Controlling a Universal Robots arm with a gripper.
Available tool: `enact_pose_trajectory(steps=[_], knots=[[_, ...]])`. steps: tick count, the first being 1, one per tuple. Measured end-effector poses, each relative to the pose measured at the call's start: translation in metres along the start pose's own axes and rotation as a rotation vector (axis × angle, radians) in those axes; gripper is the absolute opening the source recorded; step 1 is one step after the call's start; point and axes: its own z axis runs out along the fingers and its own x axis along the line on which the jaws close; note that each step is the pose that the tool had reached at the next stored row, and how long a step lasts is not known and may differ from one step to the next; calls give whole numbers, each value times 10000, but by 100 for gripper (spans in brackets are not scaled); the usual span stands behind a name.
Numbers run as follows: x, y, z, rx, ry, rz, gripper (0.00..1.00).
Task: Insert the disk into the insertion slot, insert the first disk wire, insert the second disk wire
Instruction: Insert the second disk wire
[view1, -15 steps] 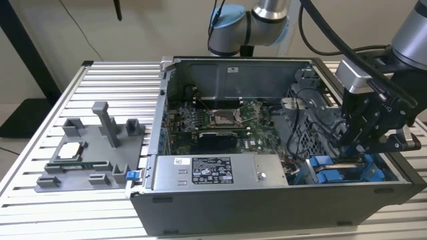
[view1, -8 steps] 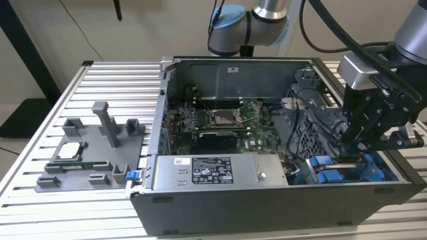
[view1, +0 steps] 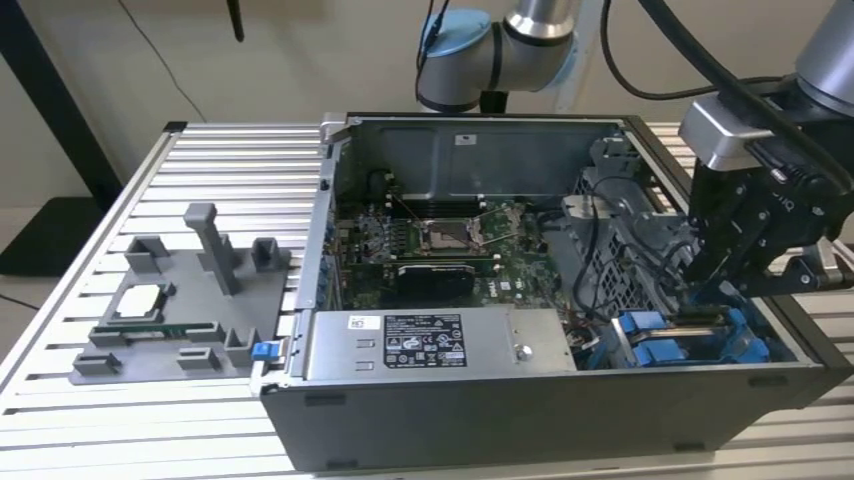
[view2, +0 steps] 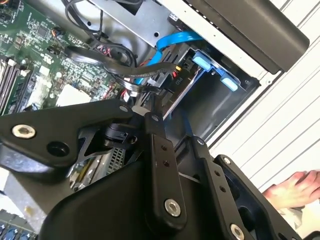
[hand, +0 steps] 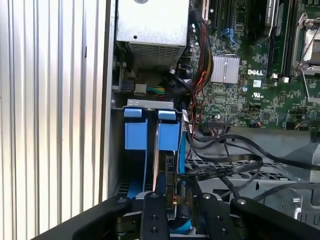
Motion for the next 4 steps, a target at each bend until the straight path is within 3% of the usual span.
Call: enact_pose_trajectory(steps=[4], knots=[[0,0,-2,0,2,0,100]])
